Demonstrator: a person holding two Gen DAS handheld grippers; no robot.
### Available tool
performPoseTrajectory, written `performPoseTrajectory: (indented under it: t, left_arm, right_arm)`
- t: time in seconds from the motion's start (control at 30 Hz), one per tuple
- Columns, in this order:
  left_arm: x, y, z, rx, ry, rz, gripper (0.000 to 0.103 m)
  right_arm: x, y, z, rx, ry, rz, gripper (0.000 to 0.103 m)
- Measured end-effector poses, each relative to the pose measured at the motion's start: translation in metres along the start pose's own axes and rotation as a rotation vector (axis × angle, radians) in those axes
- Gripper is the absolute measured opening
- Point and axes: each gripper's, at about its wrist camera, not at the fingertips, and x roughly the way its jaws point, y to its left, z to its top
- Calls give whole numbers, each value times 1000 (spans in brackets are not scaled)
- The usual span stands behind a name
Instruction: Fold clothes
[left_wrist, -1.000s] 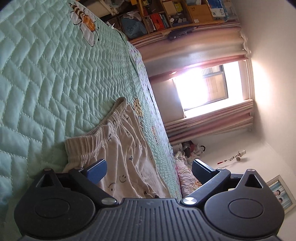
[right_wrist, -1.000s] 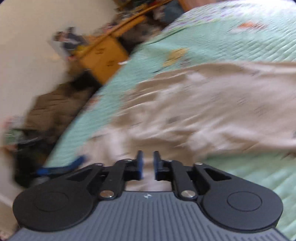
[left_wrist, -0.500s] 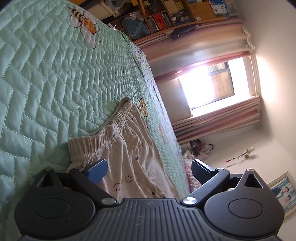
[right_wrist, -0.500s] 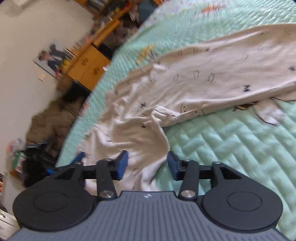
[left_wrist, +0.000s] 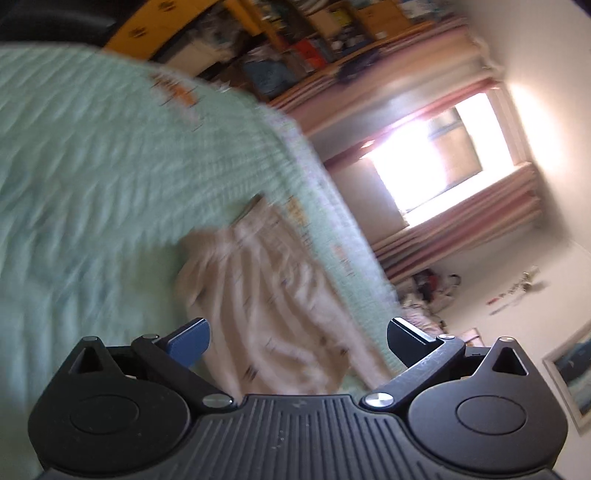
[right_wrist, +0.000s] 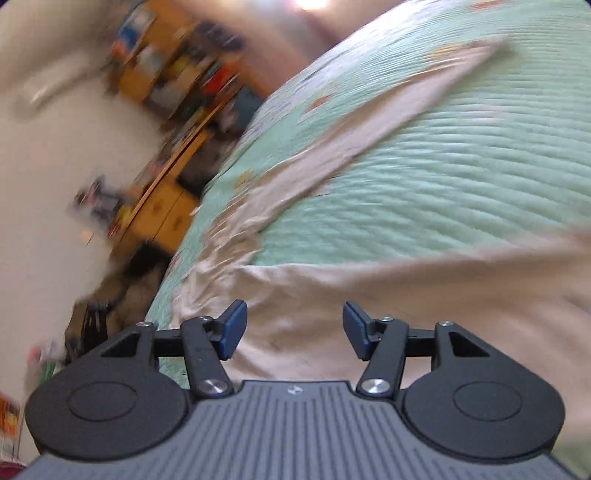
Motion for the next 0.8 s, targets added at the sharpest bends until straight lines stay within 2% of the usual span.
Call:
performPoseTrajectory:
  t: [0.07, 0.13, 0.2, 0.27, 0.43, 0.57, 0.8]
  left_arm:
    - [0, 2, -12, -15, 18, 7, 102]
    - [2, -5, -20, 14, 30, 43, 102]
    - [6, -14, -27, 42, 56, 59, 102]
    - [9, -18, -35, 41, 80, 86, 102]
    - [12, -24, -49, 36, 99, 138, 102]
    - [20, -21, -48, -16, 104, 145, 102]
    - [35, -22, -46, -27, 92, 166, 102]
  right_arm:
    - [-26, -21, -14, 68, -31, -31, 62]
    - [-48, -38, -26, 113, -53, -66, 64]
    - [-58, -51, -34, 145, -68, -98, 64]
    - [-60, -66, -39, 207, -95, -95, 64]
    - [-60, -98, -48, 349, -152, -65, 65]
    - [-58, -119, -51, 443, -201, -39, 65]
    - [-43, -149, -54, 539, -261, 83, 68]
